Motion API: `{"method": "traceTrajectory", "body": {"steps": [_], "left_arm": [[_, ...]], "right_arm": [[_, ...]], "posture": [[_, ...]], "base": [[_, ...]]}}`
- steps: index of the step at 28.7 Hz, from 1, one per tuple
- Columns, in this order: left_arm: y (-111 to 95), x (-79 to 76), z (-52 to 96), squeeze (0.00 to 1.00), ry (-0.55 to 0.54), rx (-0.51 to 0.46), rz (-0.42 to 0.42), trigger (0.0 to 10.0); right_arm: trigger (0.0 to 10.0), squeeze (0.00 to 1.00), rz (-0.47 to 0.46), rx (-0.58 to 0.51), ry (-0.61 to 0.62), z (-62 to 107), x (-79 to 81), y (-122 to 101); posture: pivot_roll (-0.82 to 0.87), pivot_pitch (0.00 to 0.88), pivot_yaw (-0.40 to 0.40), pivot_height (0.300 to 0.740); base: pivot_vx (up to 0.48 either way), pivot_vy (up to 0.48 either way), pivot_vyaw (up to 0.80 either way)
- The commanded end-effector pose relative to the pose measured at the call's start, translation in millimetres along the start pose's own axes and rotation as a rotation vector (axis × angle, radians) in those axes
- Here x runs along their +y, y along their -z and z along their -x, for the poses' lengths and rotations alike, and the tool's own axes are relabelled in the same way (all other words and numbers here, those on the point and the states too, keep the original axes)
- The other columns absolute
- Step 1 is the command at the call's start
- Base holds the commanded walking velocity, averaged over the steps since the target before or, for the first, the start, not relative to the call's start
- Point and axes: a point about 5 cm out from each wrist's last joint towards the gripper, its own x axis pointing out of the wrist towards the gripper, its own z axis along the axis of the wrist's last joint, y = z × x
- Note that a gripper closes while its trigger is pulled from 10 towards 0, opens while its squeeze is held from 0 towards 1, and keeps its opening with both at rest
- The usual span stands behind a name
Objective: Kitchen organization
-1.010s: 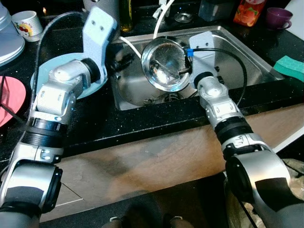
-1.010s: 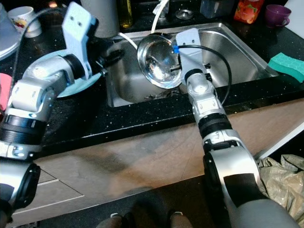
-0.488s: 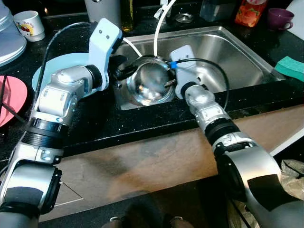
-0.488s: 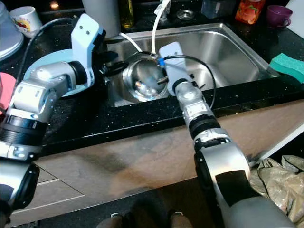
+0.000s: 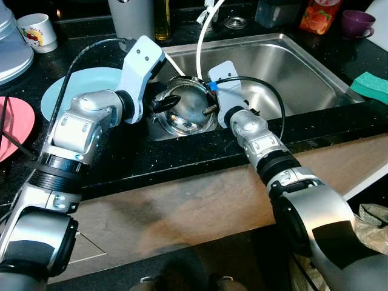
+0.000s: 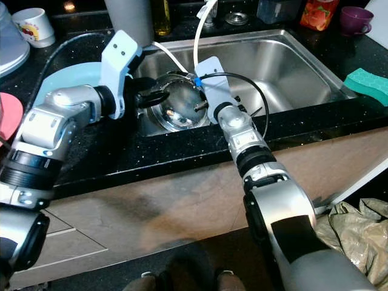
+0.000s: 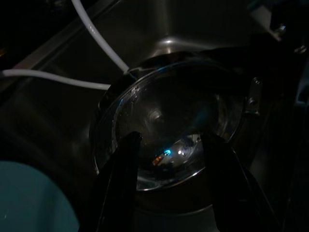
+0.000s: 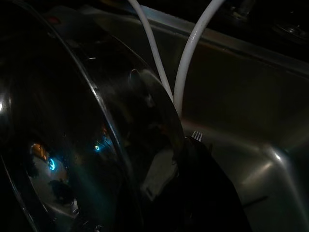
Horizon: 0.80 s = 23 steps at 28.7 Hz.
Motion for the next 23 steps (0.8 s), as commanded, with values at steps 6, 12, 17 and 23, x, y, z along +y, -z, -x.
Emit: {"method": "traceTrajectory", "body": {"steps": [6,12,17,23], "left_arm": [[2.7,-1.5,2.7,0.0,0.006,0.026,-0.021,10.0],[1.9,-0.2,3.1,0.0,-0.002,0.024,-0.022,10.0],[0.0,4.8,5.2,0.0,-0.04,0.016,-0.012,10.0],[-1.3,28.2,12.4,0.0,-0.217,0.019,0.042,10.0]], "right_arm": [[10.0,0.89,-0.012,-0.009,-0.004,-1.0,-0.6,-4.1],[10.0,0.56,-0.011,-0.012,0.003,-1.0,-1.8,-4.8],[10.0,0.0,-0.013,-0.018,0.006,-1.0,-2.9,-6.0],[10.0,0.0,-0.052,-0.054,0.022,-1.5,-6.1,-14.1]], "posture": [[0.04,0.175,-0.023,0.74],[0.04,0.175,-0.023,0.74],[0.04,0.175,-0.022,0.74],[0.04,0.176,-0.023,0.74]], "base": [[0.0,0.0,0.0],[0.0,0.0,0.0],[0.0,0.0,0.0],[0.0,0.0,0.0]]}}
